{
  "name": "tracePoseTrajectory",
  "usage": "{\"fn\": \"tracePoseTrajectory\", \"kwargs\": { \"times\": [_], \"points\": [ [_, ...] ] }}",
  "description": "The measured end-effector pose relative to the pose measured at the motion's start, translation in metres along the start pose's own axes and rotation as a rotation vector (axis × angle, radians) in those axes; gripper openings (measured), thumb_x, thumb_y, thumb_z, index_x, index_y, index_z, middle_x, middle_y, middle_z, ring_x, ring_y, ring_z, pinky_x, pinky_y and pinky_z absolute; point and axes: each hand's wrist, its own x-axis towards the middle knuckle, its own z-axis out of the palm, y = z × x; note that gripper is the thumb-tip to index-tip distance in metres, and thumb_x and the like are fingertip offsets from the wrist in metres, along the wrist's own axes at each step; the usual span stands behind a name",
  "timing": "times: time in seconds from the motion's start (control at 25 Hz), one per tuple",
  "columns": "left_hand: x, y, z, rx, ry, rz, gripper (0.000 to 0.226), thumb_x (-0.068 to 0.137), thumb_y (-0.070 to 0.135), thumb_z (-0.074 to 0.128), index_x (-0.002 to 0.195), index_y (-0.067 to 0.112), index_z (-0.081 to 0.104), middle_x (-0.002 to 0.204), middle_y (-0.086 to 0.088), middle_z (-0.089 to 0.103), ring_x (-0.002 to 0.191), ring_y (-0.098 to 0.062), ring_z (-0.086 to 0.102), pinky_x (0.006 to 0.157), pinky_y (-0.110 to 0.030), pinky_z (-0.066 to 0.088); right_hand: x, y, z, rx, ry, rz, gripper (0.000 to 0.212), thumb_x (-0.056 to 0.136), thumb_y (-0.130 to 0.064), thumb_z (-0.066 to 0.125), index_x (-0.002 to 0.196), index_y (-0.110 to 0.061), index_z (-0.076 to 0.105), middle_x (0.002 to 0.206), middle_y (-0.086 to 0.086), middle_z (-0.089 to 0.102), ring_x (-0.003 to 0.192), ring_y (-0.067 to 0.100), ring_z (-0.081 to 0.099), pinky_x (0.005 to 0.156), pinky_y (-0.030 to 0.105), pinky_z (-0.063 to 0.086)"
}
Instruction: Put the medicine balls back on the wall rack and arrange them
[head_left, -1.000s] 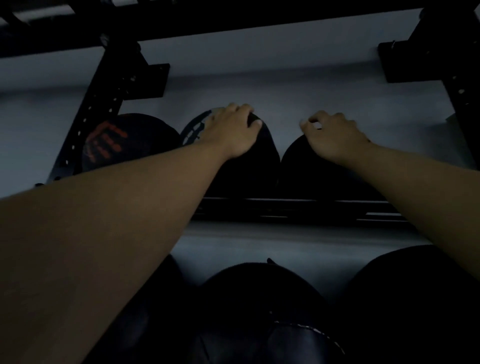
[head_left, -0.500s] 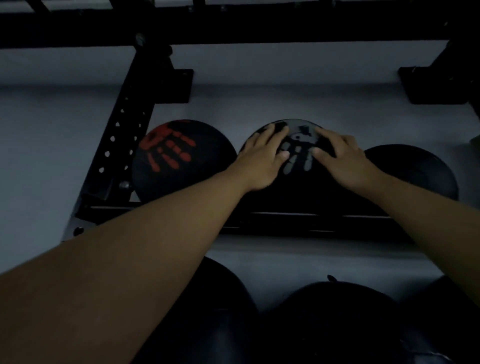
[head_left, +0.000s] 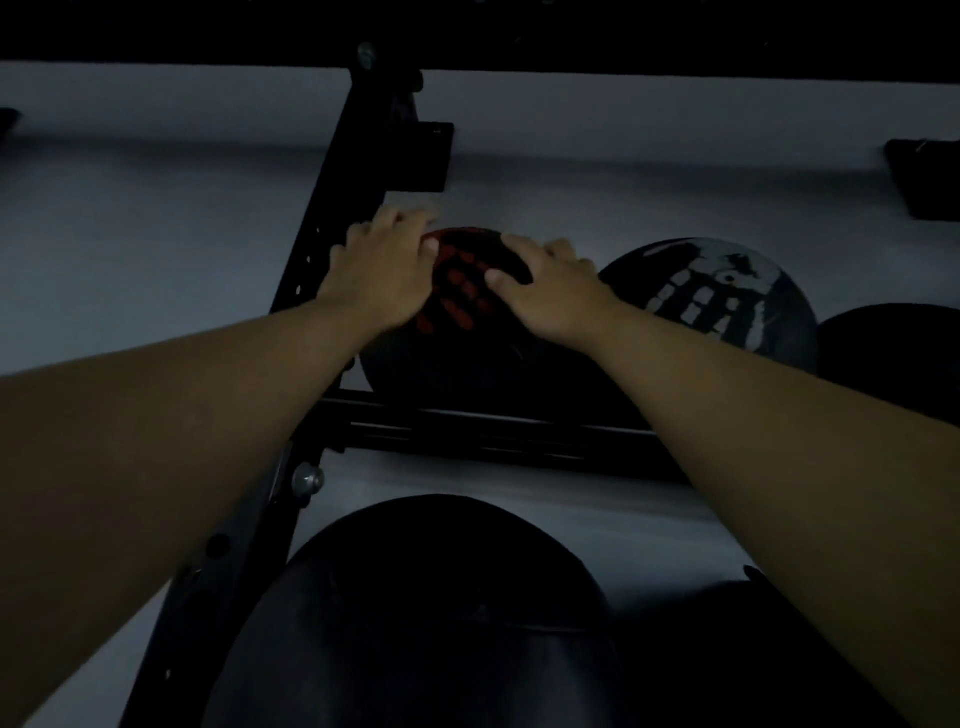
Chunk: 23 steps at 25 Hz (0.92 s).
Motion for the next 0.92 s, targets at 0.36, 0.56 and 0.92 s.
{"fn": "tracePoseTrajectory", "kwargs": {
  "times": [0.36,0.56,0.92],
  "points": [
    [-0.009,-0.006,0.024,-0.144,-0.189,-0.072,0.072,0.110,0.056,0.038,0.173,0.033,0.010,0.182,-0.008,0.007,0.164,-0.048,0.010,0.131,-0.059,0.016,-0.005,0.006,0.013,0.040,-0.091,0.054,0.078,0.105,-0.058,0.046,0.167,-0.044,0.001,0.179,0.011,-0.003,0.162,0.040,0.014,0.131,0.050,0.019],
    [-0.020,0.006,0.017,0.027,-0.259,-0.077,0.072,0.113,0.052,0.030,0.174,0.029,-0.002,0.183,-0.012,-0.003,0.165,-0.048,0.006,0.130,-0.062,0.020,-0.012,0.003,-0.001,-0.023,-0.195,0.056,0.084,0.106,-0.049,0.052,0.168,-0.039,-0.003,0.179,0.010,-0.007,0.166,0.031,0.002,0.133,0.044,0.010],
    [-0.091,0.044,-0.037,0.413,-0.539,0.130,0.066,0.109,0.044,0.049,0.167,0.022,0.030,0.172,-0.015,0.033,0.152,-0.044,0.040,0.118,-0.056,0.043,-0.091,-0.012,-0.046,-0.045,-0.183,0.025,0.046,0.105,-0.037,0.056,0.148,-0.019,0.057,0.149,0.009,0.060,0.132,0.026,0.059,0.095,0.026,0.041]
  ]
}}
